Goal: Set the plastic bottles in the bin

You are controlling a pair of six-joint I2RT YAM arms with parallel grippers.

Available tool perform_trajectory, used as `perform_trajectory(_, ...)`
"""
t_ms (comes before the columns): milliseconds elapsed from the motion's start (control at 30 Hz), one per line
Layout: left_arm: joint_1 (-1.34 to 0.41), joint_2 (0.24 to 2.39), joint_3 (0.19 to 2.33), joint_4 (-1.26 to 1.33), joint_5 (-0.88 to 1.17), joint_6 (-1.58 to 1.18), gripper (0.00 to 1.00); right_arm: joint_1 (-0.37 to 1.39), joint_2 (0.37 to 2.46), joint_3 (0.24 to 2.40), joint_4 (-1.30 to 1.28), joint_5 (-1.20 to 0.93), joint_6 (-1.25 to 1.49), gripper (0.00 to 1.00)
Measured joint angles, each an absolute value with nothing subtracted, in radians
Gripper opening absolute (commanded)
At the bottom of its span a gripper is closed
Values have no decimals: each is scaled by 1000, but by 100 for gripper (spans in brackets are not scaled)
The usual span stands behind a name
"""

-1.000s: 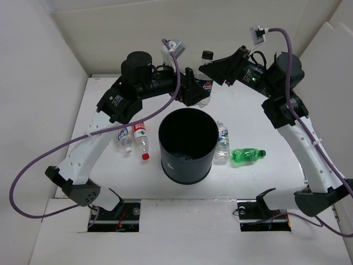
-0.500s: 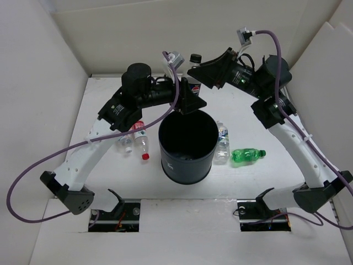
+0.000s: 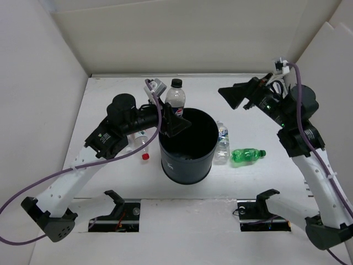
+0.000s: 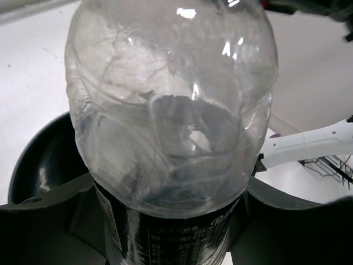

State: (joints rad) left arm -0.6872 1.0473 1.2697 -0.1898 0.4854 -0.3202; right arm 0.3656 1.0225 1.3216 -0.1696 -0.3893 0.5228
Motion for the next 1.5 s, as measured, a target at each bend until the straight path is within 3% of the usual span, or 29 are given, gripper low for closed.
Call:
perform_trajectory(200,-687,1051,1153,-161,501,-345,0,357,873,1259,-351,-203,422,100)
perform_trajectory(233,-687,1051,1142,-158,504,-350,6,357,850,1250,-384,-172,410,100)
perform_trajectory(300,-687,1050,1129,-151,513,-357,26,357,812,1242,-445,-119,385,100)
perform_trajectory(333,-687,1050,1124,-147,519,-359,53,355,797,1241,-469,-97,376,100)
perform_trajectory(400,-687,1051,1123,-142,528,-366,74,353,768,1232,-502,-64,358,100)
perform_trajectory(433,-687,1052,1122,-133,536,-375,100,353,754,1224,-524,-47,351,100)
perform_trajectory(933,-687,1070,1211,-131,516,-399,100,353,774,1022,-691,119,361,100)
perform_trajectory(1233,-687,971,1260,-238,262,-455,100,348,1085,940,-587,93,368,100)
perform_trajectory(1500,-687,861,1266,-334,116,-477,100,341,1461,1048,-478,63,374,99)
